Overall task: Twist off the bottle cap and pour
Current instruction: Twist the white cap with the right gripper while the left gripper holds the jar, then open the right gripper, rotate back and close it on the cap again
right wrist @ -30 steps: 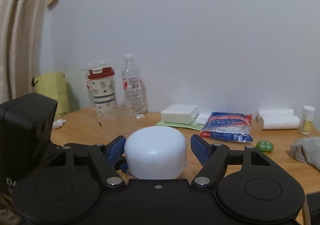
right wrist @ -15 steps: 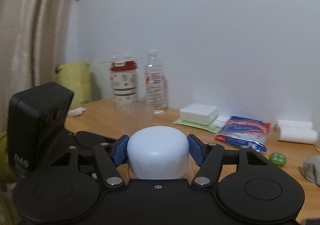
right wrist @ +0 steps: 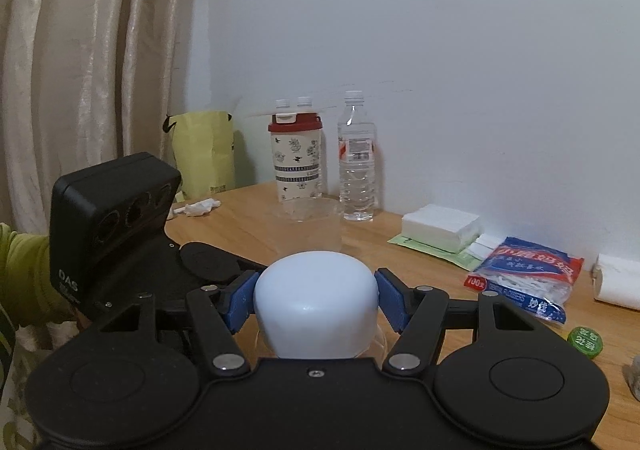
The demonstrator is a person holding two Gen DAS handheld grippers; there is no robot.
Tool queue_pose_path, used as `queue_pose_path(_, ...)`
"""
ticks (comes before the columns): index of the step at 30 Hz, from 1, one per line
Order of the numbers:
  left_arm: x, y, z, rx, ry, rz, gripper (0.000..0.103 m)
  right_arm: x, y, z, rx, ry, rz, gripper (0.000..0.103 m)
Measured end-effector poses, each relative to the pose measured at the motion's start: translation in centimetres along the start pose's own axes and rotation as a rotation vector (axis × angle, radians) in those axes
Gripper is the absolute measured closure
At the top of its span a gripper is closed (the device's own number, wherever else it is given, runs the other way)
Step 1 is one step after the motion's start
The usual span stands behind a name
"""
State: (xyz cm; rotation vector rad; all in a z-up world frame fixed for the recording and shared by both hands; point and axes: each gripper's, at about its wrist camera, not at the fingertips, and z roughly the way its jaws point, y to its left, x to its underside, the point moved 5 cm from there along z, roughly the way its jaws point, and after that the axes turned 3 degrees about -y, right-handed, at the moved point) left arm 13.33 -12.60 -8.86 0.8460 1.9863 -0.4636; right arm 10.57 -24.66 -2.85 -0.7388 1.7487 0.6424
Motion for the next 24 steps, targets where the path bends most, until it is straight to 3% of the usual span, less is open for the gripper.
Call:
queue_pose_path(6,0.0,0.3,-0.1,0.069,0.011,0.039,0.024,-0.2,-0.4,-0.2,-0.101,0.016,-0.041,0.034)
queue_pose_path(11,0.1,0.1,-0.4,0.078,0.01,0.044,0.024,-0.4,-1.0,0.1,-0.16,0.031,-0.032,0.034)
queue_pose_path(16,0.1,-0.1,-0.5,0.044,0.003,0.023,0.024,-0.3,0.1,0.1,-0.039,-0.001,-0.018,0.023)
queue_pose_path(24,0.2,-0.8,-0.8,-0.024,-0.024,-0.038,0.024,0.0,2.0,0.1,0.152,-0.049,-0.003,0.023)
